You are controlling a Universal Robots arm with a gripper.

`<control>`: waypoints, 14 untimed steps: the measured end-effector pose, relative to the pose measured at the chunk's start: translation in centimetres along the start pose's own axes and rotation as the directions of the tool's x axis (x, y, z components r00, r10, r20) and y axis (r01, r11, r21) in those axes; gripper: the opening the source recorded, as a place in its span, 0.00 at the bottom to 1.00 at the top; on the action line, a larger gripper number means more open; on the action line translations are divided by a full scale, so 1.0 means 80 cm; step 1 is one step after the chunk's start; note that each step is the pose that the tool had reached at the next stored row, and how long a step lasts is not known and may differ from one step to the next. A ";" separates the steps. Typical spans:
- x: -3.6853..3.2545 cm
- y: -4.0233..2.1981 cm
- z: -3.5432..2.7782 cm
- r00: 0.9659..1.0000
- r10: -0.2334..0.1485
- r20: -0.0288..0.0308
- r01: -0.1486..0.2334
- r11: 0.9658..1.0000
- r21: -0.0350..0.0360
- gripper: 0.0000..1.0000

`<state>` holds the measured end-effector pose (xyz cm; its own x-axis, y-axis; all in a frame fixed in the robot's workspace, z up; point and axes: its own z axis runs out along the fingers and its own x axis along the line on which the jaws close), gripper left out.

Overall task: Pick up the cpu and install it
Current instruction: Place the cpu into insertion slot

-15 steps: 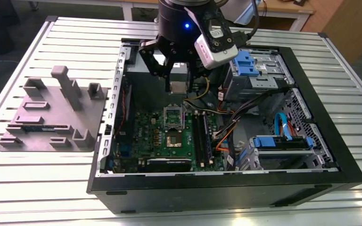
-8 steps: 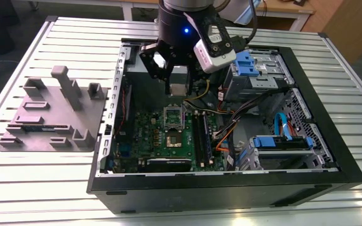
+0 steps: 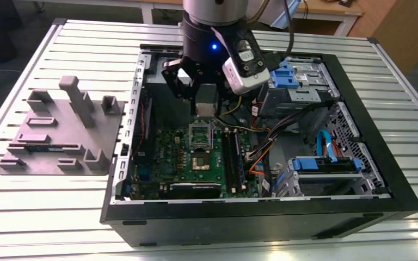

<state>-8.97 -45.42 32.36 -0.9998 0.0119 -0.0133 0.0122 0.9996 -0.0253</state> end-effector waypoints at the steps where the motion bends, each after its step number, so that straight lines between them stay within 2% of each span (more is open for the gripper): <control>1: 0.0000 0.0000 0.0008 1.000 0.000 0.000 0.000 1.000 0.000 0.47; 7: -0.0001 0.0001 0.0016 1.000 0.000 0.000 0.000 1.000 0.000 0.47; 14: 0.0001 0.0004 0.0166 1.000 -0.012 0.000 0.012 1.000 0.000 0.47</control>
<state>-8.96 -45.42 31.03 -0.9999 0.0001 -0.0130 0.0004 0.9997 -0.0251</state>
